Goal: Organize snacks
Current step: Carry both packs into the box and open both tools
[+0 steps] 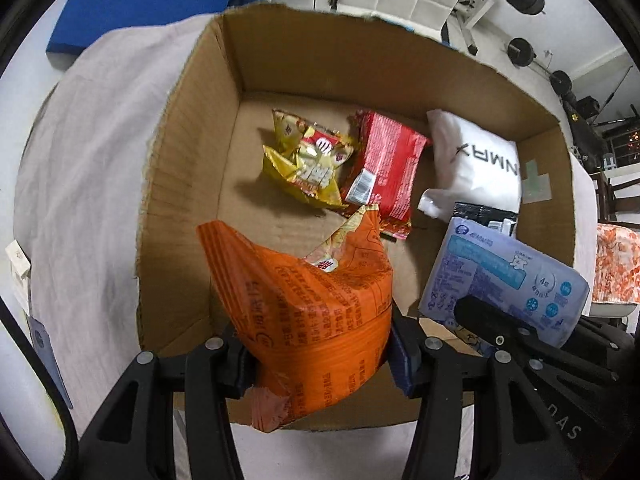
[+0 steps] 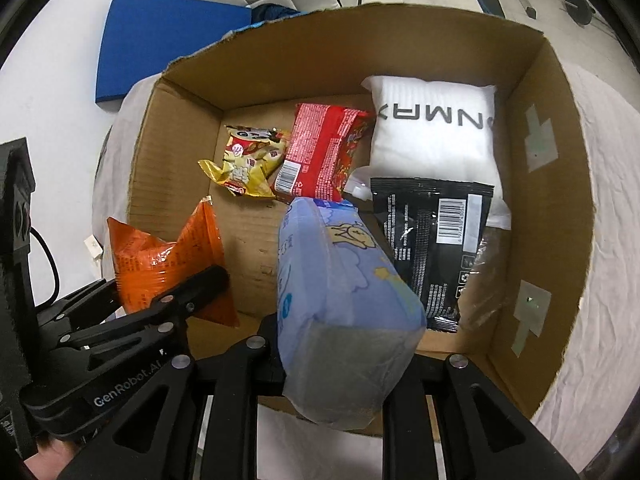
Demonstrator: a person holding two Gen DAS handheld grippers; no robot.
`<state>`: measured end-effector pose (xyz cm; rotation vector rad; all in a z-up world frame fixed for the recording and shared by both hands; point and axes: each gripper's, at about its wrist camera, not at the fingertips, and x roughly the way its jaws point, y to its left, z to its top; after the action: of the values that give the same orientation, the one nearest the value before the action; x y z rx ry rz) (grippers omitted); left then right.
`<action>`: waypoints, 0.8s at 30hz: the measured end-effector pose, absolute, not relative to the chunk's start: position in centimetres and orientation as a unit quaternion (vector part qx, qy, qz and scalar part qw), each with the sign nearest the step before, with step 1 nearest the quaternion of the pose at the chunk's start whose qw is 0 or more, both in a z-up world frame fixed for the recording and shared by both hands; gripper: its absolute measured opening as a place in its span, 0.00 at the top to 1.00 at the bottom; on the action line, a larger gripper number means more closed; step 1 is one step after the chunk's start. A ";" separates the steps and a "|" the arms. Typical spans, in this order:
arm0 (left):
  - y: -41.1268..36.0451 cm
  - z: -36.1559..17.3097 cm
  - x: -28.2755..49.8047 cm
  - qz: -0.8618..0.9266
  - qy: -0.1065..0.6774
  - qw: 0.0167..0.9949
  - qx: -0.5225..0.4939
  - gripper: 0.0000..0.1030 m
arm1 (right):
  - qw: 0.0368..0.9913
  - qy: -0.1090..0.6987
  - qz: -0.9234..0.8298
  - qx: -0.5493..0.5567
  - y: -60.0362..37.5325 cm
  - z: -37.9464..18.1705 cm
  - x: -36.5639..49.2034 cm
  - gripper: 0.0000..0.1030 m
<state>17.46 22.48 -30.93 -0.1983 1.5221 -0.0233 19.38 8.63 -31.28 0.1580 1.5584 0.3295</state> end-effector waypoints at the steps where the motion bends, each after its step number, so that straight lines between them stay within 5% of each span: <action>1: 22.6 -31.1 17.5 -0.007 0.691 0.716 -0.092 0.51 | 0.695 0.701 0.147 0.068 8.6 -31.5 19.5 0.78; 7: 22.8 -31.4 17.4 0.005 0.696 0.711 -0.101 0.49 | 0.694 0.702 0.147 0.063 8.4 -31.7 19.6 0.48; 15: 22.5 -29.8 17.3 0.014 0.679 0.730 -0.077 0.33 | 0.709 0.692 0.128 0.043 6.9 -30.1 19.5 0.47; 18: 22.5 -28.8 17.0 0.023 0.668 0.741 -0.073 0.16 | 0.722 0.682 0.110 0.024 6.1 -29.1 19.1 0.42; 24: 22.1 -25.7 16.0 0.030 0.637 0.768 -0.065 0.15 | 0.751 0.657 0.055 -0.028 4.7 -26.8 17.9 0.40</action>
<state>15.96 22.13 -25.73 -0.1412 1.3827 0.0662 17.89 4.68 -26.80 -0.0608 1.4359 0.1207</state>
